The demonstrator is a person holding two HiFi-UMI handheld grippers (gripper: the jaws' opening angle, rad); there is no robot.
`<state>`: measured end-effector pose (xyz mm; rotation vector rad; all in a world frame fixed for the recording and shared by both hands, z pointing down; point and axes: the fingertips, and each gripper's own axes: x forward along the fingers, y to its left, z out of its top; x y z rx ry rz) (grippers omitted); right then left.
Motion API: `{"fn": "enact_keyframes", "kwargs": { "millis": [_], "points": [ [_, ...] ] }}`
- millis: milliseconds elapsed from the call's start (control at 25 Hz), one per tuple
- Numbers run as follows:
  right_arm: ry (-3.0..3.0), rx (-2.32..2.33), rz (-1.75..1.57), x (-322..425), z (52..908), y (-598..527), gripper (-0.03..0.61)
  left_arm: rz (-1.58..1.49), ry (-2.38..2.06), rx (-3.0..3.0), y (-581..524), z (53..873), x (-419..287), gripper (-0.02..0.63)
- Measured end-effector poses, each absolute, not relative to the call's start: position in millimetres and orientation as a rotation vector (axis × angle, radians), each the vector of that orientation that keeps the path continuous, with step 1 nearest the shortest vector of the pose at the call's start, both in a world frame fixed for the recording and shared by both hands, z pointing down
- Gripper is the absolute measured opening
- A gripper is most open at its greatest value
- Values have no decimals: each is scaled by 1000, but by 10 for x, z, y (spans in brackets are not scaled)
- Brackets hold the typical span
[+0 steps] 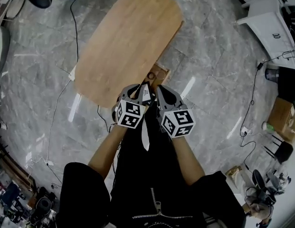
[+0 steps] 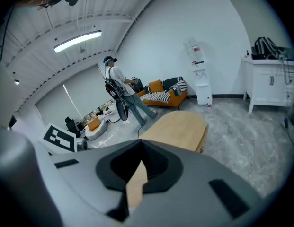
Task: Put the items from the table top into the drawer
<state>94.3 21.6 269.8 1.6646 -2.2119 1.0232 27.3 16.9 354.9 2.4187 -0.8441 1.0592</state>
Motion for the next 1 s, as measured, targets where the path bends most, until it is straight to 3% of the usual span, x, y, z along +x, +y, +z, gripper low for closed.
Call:
{"fn": "enact_keyframes", "kwargs": {
  "millis": [280,1000],
  "points": [
    [-2330,1571,891,656,2014,93,8,922,-1043,2426,-28,2717,20,21],
    [-2442,1417,750,-48,1553,47,8,828,-1267,2355,-143,2291,-825,21]
  ]
}}
